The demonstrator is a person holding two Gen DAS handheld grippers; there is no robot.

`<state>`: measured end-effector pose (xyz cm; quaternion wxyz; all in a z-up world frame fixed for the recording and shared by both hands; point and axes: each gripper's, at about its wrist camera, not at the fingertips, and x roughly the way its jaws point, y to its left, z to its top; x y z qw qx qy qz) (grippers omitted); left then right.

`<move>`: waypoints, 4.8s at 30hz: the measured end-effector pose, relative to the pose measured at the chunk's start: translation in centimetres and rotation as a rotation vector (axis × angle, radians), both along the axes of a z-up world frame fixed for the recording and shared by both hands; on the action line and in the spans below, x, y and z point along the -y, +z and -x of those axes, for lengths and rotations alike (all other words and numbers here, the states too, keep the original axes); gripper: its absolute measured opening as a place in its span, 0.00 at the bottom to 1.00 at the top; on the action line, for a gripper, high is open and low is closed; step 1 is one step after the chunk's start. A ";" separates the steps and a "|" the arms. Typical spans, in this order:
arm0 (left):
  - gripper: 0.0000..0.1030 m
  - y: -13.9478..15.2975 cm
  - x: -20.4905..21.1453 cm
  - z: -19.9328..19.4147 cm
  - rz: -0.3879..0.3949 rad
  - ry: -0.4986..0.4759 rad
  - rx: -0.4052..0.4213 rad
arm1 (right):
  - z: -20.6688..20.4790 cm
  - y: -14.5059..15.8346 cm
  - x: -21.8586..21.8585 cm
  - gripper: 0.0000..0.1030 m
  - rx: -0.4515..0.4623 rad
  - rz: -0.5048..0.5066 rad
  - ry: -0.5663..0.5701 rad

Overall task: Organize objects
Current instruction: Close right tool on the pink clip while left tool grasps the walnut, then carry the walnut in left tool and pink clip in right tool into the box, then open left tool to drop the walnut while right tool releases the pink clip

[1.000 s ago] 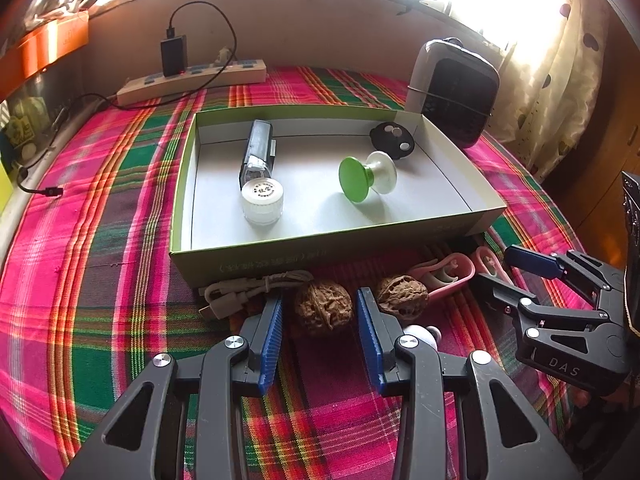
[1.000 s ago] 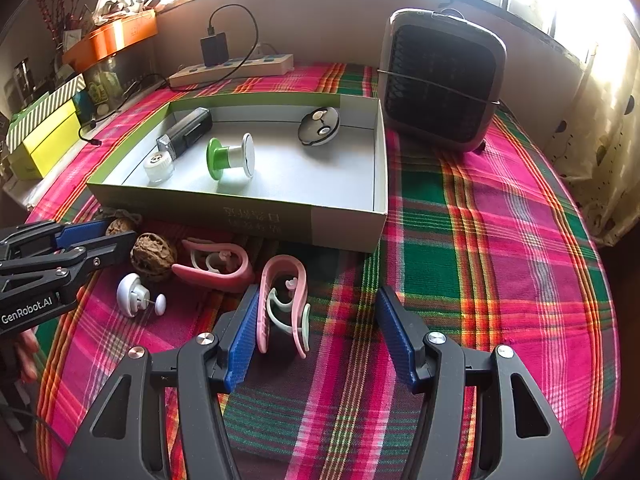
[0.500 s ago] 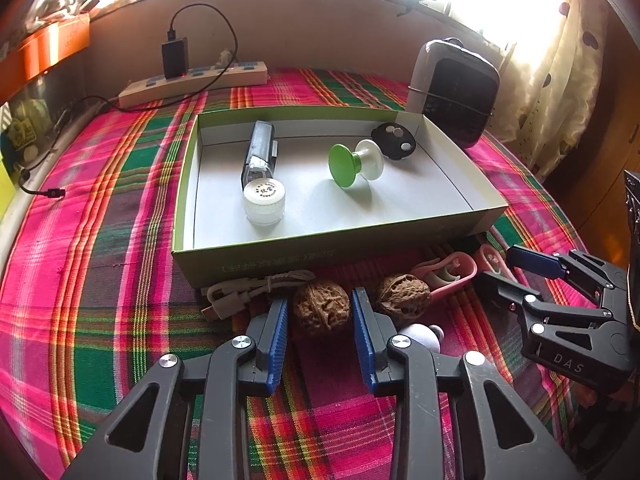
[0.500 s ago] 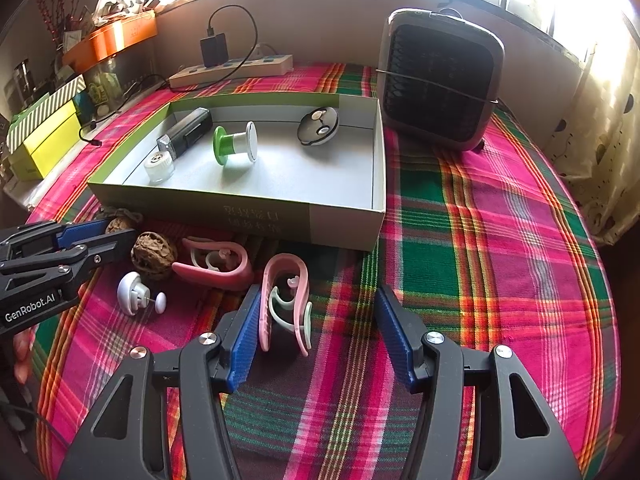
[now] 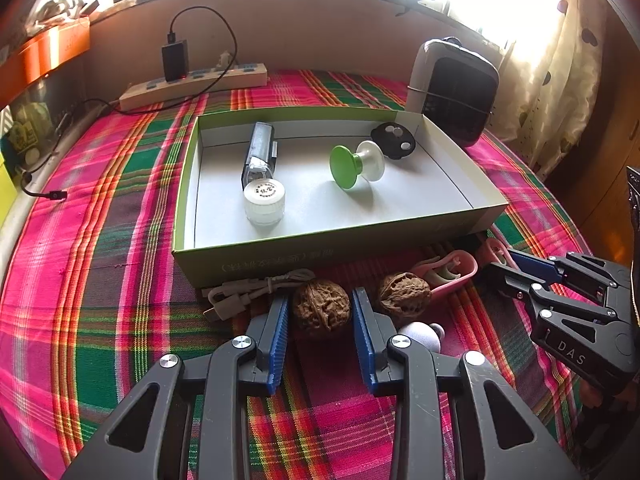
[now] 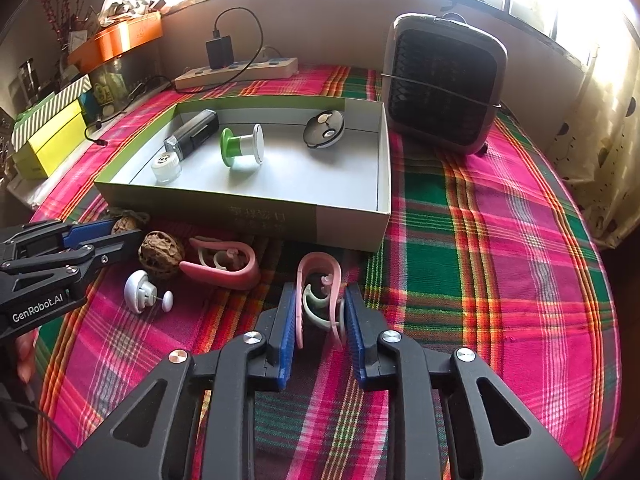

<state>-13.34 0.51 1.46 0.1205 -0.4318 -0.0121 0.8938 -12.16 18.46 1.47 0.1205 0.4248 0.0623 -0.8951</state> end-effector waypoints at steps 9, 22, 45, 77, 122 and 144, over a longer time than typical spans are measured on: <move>0.27 0.0 0.0 0.0 0.000 0.000 0.000 | 0.0 0.0 0.0 0.23 0.000 0.003 0.000; 0.27 0.0 0.0 -0.1 -0.004 -0.002 -0.003 | 0.0 0.0 0.0 0.23 0.000 0.004 0.000; 0.27 3.9 -0.2 1.0 -0.021 -0.034 -0.083 | 1.0 3.4 0.1 0.23 -0.060 0.031 0.020; 0.27 2.7 -1.4 12.2 -0.016 -0.061 -0.016 | 9.9 1.8 2.0 0.23 0.013 0.050 0.051; 0.27 0.6 -2.5 14.2 0.052 -0.067 0.034 | 11.3 0.8 2.0 0.23 0.028 0.024 0.048; 0.29 1.1 -2.3 13.5 0.045 -0.065 0.020 | 10.8 1.1 2.0 0.26 0.009 0.021 0.030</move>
